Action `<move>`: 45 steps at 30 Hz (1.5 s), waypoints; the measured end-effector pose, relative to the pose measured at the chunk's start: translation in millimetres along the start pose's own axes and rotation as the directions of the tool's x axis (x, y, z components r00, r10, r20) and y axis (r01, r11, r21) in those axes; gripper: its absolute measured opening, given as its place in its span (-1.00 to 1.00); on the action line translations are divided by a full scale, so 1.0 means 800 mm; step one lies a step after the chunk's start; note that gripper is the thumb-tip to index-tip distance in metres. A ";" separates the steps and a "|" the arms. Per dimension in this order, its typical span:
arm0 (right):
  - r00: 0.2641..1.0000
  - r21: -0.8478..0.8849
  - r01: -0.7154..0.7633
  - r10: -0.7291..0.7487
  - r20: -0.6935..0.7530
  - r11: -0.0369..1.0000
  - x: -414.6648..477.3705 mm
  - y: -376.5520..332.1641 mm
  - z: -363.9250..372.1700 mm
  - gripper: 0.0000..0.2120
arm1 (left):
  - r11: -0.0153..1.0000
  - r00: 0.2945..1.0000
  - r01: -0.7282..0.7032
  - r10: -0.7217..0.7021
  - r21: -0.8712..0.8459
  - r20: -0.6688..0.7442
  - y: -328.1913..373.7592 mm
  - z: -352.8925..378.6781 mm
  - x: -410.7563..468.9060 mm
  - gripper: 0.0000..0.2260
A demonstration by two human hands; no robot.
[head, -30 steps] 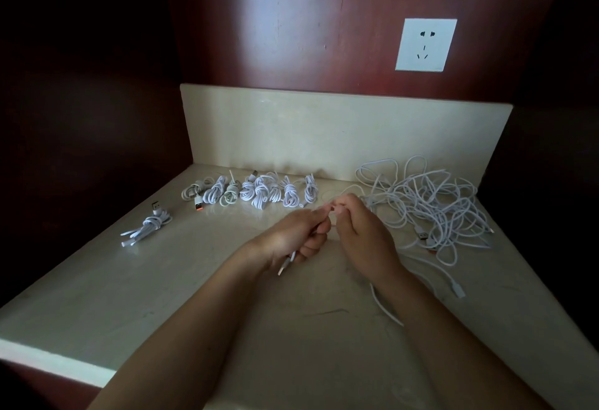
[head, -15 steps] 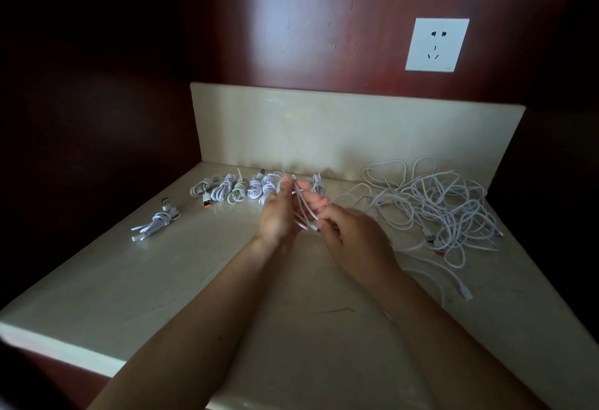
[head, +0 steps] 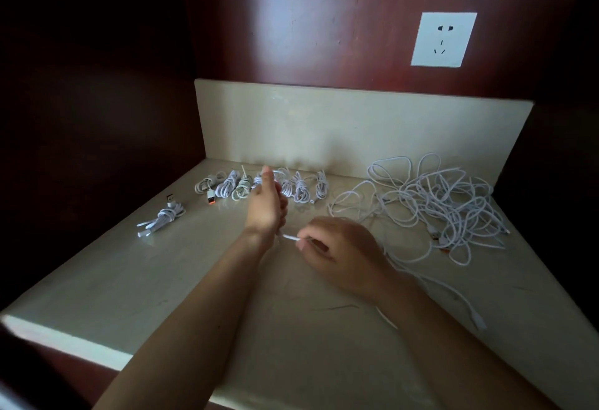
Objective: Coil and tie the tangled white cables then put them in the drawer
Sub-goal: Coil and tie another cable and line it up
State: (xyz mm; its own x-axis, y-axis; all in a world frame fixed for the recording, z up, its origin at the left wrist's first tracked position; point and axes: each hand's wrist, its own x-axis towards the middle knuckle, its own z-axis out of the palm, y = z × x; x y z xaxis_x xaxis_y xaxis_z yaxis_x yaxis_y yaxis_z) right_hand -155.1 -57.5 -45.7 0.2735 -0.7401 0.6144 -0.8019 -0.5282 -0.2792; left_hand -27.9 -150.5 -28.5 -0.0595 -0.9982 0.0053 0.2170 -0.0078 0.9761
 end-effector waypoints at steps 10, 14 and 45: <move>0.866 0.235 -0.367 0.423 -0.268 0.900 0.006 0.009 -0.014 -0.84 | 0.916 0.729 0.330 -0.401 0.229 0.555 -0.007 0.021 -0.018 -0.51; 0.822 0.439 -0.401 0.527 -0.216 0.804 0.006 0.023 -0.022 -0.82 | 0.854 0.533 0.411 -0.508 0.318 0.676 -0.004 0.022 -0.025 -0.46; 0.946 0.070 -0.323 0.325 -0.007 0.944 0.001 0.026 -0.001 -0.81 | 0.820 0.967 0.235 -0.144 -0.522 0.210 0.007 0.021 -0.008 -0.58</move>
State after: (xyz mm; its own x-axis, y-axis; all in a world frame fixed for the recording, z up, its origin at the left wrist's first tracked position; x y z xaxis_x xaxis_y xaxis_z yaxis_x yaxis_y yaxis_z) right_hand -171.6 -68.7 -50.4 -0.0055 -0.8684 0.4958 -0.8077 -0.2884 -0.5142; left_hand -42.6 -143.3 -19.4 -0.2931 -0.9518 -0.0903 0.6722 -0.2723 0.6885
